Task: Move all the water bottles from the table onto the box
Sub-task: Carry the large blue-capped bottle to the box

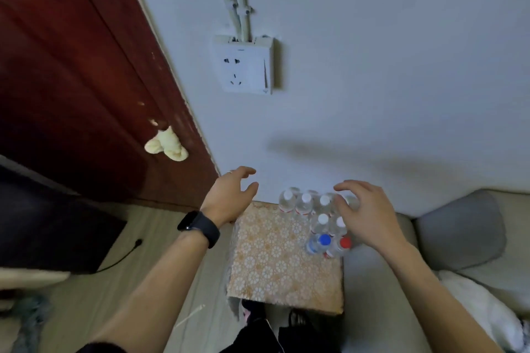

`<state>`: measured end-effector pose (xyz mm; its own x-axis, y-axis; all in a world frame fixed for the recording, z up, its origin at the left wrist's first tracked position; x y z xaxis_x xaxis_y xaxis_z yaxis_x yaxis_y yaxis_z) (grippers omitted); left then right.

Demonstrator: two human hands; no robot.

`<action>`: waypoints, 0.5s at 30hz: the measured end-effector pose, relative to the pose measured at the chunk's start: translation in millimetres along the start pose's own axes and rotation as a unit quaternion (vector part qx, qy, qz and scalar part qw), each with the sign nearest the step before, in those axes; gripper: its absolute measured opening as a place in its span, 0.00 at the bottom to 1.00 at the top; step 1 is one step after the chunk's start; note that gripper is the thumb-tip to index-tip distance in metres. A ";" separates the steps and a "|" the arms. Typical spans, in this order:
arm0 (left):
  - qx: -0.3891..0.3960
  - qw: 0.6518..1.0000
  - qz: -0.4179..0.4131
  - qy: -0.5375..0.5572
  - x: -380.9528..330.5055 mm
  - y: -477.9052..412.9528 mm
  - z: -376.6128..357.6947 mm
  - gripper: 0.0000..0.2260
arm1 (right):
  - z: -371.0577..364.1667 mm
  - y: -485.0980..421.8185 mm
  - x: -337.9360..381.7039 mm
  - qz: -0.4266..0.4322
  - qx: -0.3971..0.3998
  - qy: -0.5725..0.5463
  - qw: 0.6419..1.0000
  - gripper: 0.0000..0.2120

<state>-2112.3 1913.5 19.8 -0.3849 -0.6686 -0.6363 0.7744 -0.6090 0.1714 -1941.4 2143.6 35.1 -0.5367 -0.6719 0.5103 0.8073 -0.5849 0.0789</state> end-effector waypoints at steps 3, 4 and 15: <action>-0.054 0.997 0.053 0.011 18.2 28.5 20.5 0.17 | -10.0 -7.0 21.1 0.041 0.024 -0.015 0.999 0.10; -0.073 0.995 0.073 0.018 25.5 42.3 25.1 0.17 | -16.0 -7.5 30.9 0.066 0.032 -0.016 0.997 0.10; -0.268 0.909 0.318 -0.004 119.4 315.9 82.1 0.17 | -121.0 95.8 243.4 0.388 0.201 -0.029 0.899 0.11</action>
<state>-1954.8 1606.3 59.7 0.2251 -0.8170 -0.5309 0.9742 0.1971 0.1098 -2024.4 1869.0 63.3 0.2310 -0.7745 0.5889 0.9626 0.2699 -0.0228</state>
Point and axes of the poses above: each hand's wrist, its own y-axis away from the middle knuckle, its own z-axis out of the back of the hand, x = y × z, the point moved 10 cm from there along -y, towards the middle knuckle, and after that the axes turned 5 degrees about -z, right-handed, at the moved point
